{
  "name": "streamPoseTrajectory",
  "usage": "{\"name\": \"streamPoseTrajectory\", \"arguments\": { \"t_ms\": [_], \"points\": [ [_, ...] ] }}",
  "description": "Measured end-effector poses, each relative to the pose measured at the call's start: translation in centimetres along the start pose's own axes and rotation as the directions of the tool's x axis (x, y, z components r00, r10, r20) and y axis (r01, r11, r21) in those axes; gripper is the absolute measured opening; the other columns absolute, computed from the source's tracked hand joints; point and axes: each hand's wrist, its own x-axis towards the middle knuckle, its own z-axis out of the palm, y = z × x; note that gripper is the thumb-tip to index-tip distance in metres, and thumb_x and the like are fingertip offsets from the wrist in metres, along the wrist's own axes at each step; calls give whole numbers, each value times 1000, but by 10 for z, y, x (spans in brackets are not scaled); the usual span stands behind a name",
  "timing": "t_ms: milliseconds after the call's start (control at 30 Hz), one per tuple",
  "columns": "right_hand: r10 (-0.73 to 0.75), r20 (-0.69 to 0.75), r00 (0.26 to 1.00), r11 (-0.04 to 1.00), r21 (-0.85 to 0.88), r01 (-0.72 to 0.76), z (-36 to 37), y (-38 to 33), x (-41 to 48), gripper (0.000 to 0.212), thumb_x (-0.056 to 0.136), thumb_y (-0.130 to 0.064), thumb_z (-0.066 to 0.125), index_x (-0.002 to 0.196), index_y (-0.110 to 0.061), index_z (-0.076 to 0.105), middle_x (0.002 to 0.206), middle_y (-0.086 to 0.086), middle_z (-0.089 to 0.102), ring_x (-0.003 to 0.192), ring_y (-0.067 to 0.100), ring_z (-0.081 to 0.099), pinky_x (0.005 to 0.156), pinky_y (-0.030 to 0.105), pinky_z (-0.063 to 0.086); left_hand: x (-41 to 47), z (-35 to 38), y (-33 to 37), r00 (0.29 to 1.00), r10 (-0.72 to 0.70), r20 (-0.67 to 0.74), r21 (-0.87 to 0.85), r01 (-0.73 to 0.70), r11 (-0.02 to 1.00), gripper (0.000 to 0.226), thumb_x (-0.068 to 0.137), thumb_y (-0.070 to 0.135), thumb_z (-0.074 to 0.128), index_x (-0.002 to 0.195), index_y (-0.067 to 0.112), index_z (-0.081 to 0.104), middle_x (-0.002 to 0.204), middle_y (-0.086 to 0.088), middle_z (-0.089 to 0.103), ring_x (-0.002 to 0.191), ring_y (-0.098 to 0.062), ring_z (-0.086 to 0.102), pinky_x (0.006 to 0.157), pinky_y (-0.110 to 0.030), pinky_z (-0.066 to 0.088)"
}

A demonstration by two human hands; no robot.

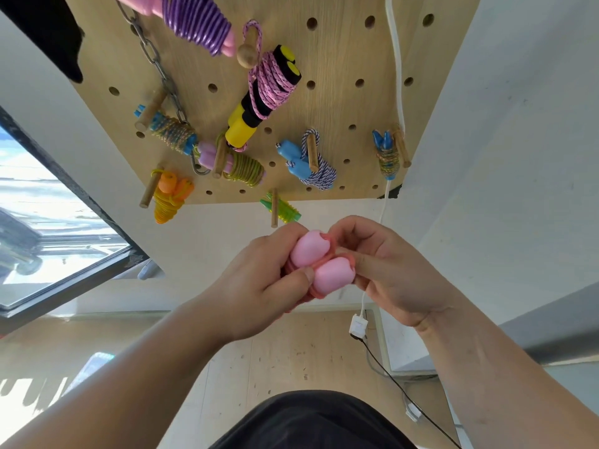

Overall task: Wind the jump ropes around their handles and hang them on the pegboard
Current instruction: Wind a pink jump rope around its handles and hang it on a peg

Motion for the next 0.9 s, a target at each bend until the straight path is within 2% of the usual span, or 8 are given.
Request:
{"name": "streamPoseTrajectory", "arguments": {
  "t_ms": [67, 133, 233, 300, 400, 600, 800, 900],
  "points": [
    [-5, -116, 993, 1000, -29, 2, 0, 0, 1, 32, 94, -4, 52, 97, -22, 78, 107, 12, 73, 103, 32, 66, 89, 55, 55, 2, 4, -2, 993, -104, -62, -40, 102, 994, 37, 89, 53, 48, 110, 24, 58, 92, 5, 64, 83, -19, 64, 67, -49, 55],
    [-13, -208, 978, 998, -62, 0, 4, -1, 0, 32, 93, -14, 47, 104, -18, 77, 112, 12, 73, 111, 34, 65, 94, 58, 55, 3, 8, -6, 975, -194, -113, -92, 184, 979, 29, 90, 51, 50, 109, 30, 56, 92, 9, 64, 84, -16, 65, 68, -50, 57],
    [-133, -341, 931, 973, -225, 56, 18, 1, -1, 7, 88, -30, 67, 92, -26, 72, 89, 4, 74, 92, 32, 69, 86, 54, 59, 3, 16, -5, 962, -240, -132, -115, 226, 967, 28, 88, 54, 50, 109, 35, 55, 92, 10, 66, 85, -14, 65, 72, -51, 57],
    [-187, -386, 903, 950, -306, 66, 23, 6, 0, 10, 86, -21, 78, 86, -27, 70, 81, 0, 71, 85, 33, 68, 82, 57, 59, 3, 20, -3, 955, -277, -110, -247, 244, 938, 35, 89, 55, 48, 112, 30, 57, 97, 5, 67, 87, -22, 67, 71, -55, 57],
    [-169, -401, 900, 962, -268, 61, 24, 8, 1, 12, 87, -15, 79, 85, -25, 70, 81, 5, 69, 80, 32, 66, 80, 57, 60, 2, 21, -3, 938, -322, -125, -331, 266, 905, 32, 97, 53, 47, 108, 26, 62, 97, 0, 66, 82, -21, 68, 65, -50, 60],
    [-104, -378, 920, 987, -154, 48, 26, 10, -1, 7, 92, -12, 72, 91, -16, 66, 78, -2, 65, 77, 13, 63, 73, 32, 56, -2, 37, 4, 890, -365, -274, -358, 258, 897, 32, 96, 54, 47, 107, 28, 63, 93, 3, 67, 81, -17, 69, 60, -43, 62],
    [-70, -382, 922, 986, -169, 4, 27, 13, 0, 9, 86, -26, 69, 89, -19, 66, 84, 0, 65, 80, 15, 62, 71, 31, 56, 0, 45, 3, 842, -428, -329, -409, 282, 868, 16, 103, 39, 54, 99, 29, 66, 89, 2, 68, 78, -19, 70, 59, -50, 61],
    [-44, -366, 929, 975, -219, -41, 24, 11, 0, 10, 87, -25, 70, 88, -16, 68, 82, 4, 64, 80, 18, 64, 75, 37, 61, -3, 44, 3, 832, -441, -337, -418, 288, 862, 17, 102, 38, 56, 95, 27, 67, 87, 1, 68, 76, -22, 69, 58, -52, 60]
  ]
}}
